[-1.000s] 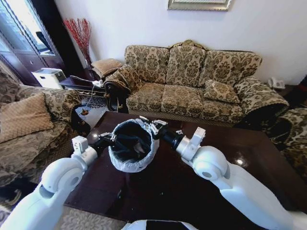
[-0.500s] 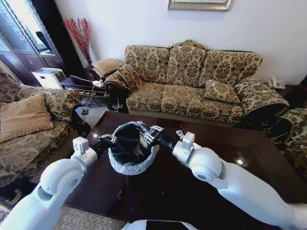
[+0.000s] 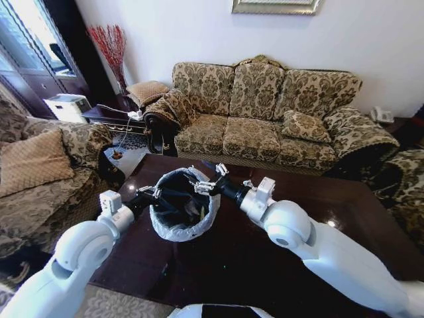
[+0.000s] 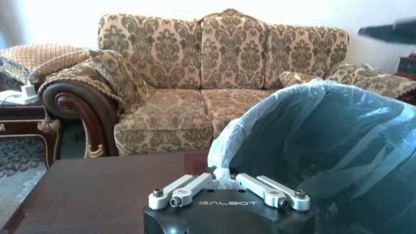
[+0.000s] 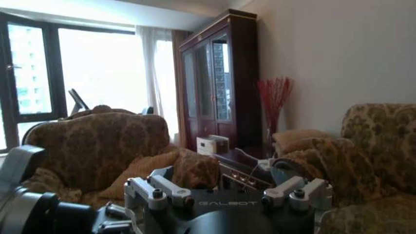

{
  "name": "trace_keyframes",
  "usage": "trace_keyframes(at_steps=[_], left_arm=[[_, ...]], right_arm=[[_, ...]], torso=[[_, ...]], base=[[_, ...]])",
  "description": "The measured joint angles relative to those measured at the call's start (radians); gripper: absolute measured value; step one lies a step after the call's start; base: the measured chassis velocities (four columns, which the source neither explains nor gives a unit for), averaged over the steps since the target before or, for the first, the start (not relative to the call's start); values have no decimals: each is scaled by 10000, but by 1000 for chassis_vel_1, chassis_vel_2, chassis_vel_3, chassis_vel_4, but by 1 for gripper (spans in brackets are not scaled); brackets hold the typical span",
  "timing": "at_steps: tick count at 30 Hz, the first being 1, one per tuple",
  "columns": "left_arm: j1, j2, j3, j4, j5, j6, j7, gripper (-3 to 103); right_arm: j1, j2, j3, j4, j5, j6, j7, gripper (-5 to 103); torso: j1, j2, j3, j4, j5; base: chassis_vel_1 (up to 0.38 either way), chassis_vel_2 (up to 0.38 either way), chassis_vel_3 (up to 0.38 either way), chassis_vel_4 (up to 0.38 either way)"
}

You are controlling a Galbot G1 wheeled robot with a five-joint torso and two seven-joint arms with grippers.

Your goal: Move to the front of the table and place the trash on the table into the trash bin.

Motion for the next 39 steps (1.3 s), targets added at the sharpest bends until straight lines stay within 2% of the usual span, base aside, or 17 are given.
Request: trace_keyframes(at_steps=[1, 4, 5, 8, 13, 15, 19, 20, 21, 22, 24, 25, 26, 28, 33, 39], left_arm=[[0, 0, 0, 0, 0, 0, 0, 2], [-12, -88, -40, 63, 6, -35, 7, 2], [-12, -88, -40, 63, 6, -35, 7, 2], [-25, -288, -144, 101, 13, -138, 30, 2], [56, -609, -195, 107, 320, -331, 145, 2], [199, -750, -219, 144, 622, -637, 224, 2], [323, -818, -328, 180, 785, -886, 456, 2], [376, -856, -436, 188, 875, -1066, 640, 2], [382, -865, -468, 188, 889, -1110, 657, 2], [382, -865, -468, 188, 889, -1110, 657, 2], [372, -888, -545, 202, 947, -1194, 675, 2], [372, -888, -545, 202, 947, -1194, 675, 2], [376, -921, -576, 203, 1028, -1200, 686, 2], [347, -956, -575, 252, 1185, -1224, 712, 2], [283, -949, -412, 318, 1364, -1249, 801, 2], [285, -933, -373, 320, 1394, -1269, 838, 2]], right_arm=[[0, 0, 0, 0, 0, 0, 0, 96], [-440, -225, 1347, -373, 301, 98, 112, 100], [-440, -225, 1347, -373, 301, 98, 112, 100], [-1045, -353, 2440, -1119, 291, 160, 256, 100], [-1700, -184, 3213, -2342, 76, 111, 594, 100], [-2392, 79, 3704, -3025, -418, 93, 711, 100], [-3486, 444, 4479, -3462, -1083, 208, 732, 100], [-4433, 831, 5181, -3621, -1532, 471, 971, 100], [-4816, 1025, 5407, -3710, -1856, 694, 1115, 100], [-4816, 1025, 5407, -3710, -1856, 694, 1115, 100], [-5945, 1656, 5797, -4041, -3154, 1625, 1434, 100], [-5945, 1656, 5797, -4041, -3154, 1625, 1434, 100], [-6422, 2009, 5830, -4181, -3804, 2064, 1612, 100], [-6957, 2474, 5803, -4287, -4351, 2464, 1885, 100], [-7492, 3212, 5728, -4738, -4723, 2964, 2356, 100], [-7573, 3541, 5605, -5513, -5094, 3322, 2326, 100]], torso=[[0, 0, 0, 0, 0], [1, -1, 1, 0, 1], [1, -1, 1, 0, 1], [0, 0, 0, -3, 2], [0, 0, 1, 0, 0], [2, -1, 1, 3, 3], [2, -1, 2, 2, 4], [0, 0, 1, -2, 0], [0, 0, -1, -1, -3], [0, 0, -1, -1, -3], [-1, 0, 0, -3, 5], [-1, 0, 0, -3, 5], [-1, 0, 0, -3, -1], [-1, 0, 0, 0, 1], [-1, 0, -1, 0, -1], [-1, 0, 0, 0, -1]], base=[[0, 0, 0, 0], [0, 0, 0, 0], [0, 0, 0, 0], [0, 0, 0, 0], [0, 0, 0, 0], [0, 0, 0, 0], [0, 0, 0, 0], [0, 0, 0, 0], [0, 0, 0, 0], [0, 0, 0, 0], [0, 0, 0, 0], [0, 0, 0, 0], [0, 0, 0, 0], [0, 0, 0, 0], [-4, -10, -12, -9], [-59, -70, -67, -66]])
